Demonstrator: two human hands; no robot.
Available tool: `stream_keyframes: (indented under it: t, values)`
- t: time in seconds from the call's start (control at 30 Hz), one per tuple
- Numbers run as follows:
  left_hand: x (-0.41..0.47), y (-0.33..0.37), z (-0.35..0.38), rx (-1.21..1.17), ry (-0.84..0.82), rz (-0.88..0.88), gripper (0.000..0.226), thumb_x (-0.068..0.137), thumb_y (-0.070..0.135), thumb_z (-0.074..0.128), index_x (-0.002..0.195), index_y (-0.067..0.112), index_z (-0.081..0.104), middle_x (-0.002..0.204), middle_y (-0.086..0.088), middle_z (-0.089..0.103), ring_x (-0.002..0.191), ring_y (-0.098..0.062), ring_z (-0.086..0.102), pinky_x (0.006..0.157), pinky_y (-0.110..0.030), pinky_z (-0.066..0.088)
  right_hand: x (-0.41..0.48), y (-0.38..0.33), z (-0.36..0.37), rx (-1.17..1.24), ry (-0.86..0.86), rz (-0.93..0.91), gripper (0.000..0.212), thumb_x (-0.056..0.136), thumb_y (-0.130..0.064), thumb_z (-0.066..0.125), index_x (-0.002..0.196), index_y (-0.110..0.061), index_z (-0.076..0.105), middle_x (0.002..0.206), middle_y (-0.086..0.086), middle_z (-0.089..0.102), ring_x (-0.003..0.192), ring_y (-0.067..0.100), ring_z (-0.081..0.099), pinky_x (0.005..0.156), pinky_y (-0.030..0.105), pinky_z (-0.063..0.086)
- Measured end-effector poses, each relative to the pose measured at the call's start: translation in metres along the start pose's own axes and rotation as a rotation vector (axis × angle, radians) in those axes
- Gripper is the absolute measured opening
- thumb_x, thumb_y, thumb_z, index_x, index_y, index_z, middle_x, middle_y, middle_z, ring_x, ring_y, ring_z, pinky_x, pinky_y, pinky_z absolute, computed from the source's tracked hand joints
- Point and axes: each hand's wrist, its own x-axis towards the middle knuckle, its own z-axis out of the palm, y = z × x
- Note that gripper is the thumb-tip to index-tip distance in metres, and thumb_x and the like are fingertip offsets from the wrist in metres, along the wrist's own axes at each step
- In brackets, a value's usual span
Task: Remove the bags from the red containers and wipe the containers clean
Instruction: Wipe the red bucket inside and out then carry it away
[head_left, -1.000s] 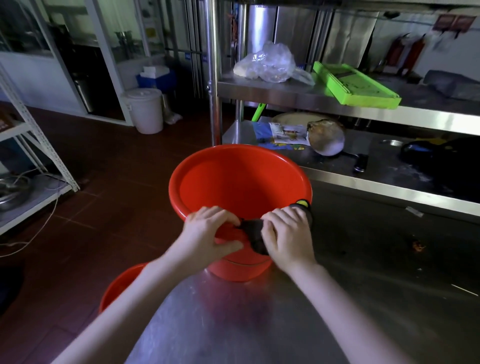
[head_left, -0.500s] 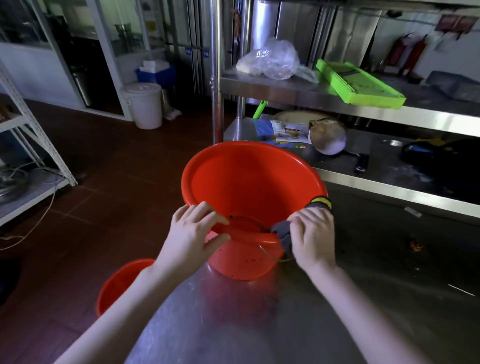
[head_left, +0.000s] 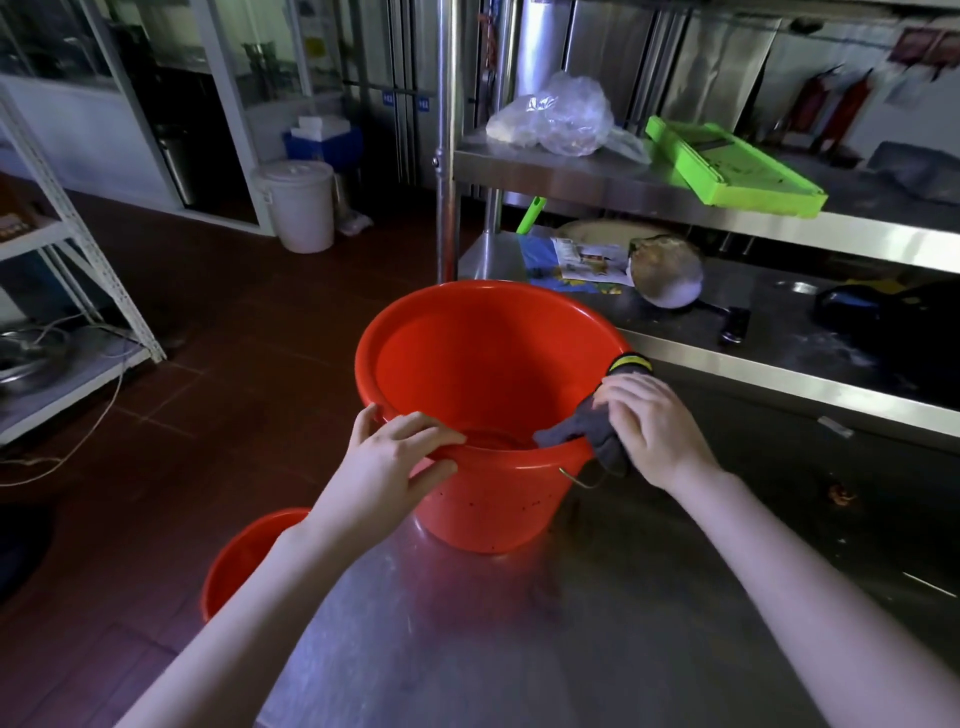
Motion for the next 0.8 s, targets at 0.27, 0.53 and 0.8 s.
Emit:
stream_keyframes:
  t: [0.27,0.53,0.8]
  values:
    - [-0.007,0.031,0.017,0.107,0.045,-0.041,0.031,0.083,0.045,0.06,0.095,0.02,0.074,0.09,0.007,0.066,0.086,-0.017,0.065,0.099,-0.057,0.04,-0.038,-0.101,0.039,-0.085,0.216,0.135,0.031,0.092,-0.024,0.038,0.071,-0.019,0.061,0.07,-0.003,0.06,0.072,0.024,0.055,0.079,0.04,0.041]
    - [-0.014,-0.02,-0.023,0.084,-0.111,-0.042,0.066,0.086,0.071,0.036,0.114,0.022,0.07,0.121,0.001,0.063,0.129,-0.022,0.05,0.108,-0.061,0.03,-0.019,-0.055,0.01,0.033,0.083,-0.071,0.039,0.092,-0.023,0.034,0.073,-0.01,0.067,0.075,0.001,0.066,0.075,0.026,0.06,0.08,0.04,0.045]
    - [-0.014,-0.01,-0.008,0.198,-0.057,0.047,0.042,0.093,0.048,0.044,0.111,0.022,0.07,0.104,0.002,0.062,0.106,-0.027,0.057,0.105,-0.066,0.032,-0.017,-0.02,0.012,0.127,0.193,0.066,0.044,0.093,-0.021,0.03,0.072,-0.005,0.065,0.079,0.008,0.065,0.08,0.03,0.059,0.087,0.041,0.043]
